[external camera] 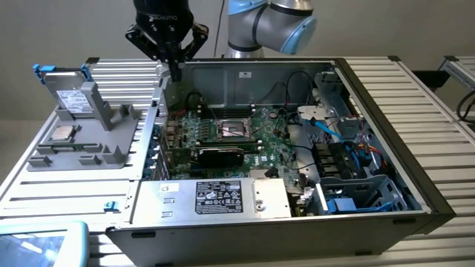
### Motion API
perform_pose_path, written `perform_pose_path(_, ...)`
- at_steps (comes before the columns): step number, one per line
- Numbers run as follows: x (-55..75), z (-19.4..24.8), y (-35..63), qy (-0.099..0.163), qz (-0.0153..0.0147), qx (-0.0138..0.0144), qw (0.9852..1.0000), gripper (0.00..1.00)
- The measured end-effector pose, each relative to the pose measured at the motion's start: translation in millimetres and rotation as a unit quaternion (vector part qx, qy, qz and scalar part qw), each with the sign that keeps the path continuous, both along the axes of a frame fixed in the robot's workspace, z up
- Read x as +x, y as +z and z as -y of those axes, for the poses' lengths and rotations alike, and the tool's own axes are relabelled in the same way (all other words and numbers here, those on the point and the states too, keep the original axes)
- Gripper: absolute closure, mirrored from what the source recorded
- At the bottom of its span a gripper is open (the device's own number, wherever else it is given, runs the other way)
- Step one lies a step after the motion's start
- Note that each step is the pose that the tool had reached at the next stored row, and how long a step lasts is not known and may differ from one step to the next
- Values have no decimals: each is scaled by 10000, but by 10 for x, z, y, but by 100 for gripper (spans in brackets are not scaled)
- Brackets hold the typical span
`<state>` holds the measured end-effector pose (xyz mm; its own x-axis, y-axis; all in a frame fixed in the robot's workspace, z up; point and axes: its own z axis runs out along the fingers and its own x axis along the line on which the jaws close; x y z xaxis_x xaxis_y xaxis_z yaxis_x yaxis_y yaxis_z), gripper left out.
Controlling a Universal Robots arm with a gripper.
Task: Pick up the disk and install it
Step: 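Reach for the disk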
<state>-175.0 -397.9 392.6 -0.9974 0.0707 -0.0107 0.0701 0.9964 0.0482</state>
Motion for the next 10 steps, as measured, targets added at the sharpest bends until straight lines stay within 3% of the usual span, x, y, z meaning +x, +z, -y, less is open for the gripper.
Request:
perform_pose_path(5, -221, -20, -1, 4, 0, 0, 10000, 89)
perform_pose_path(10, -448, -79, -5, 4, 0, 0, 10000, 89)
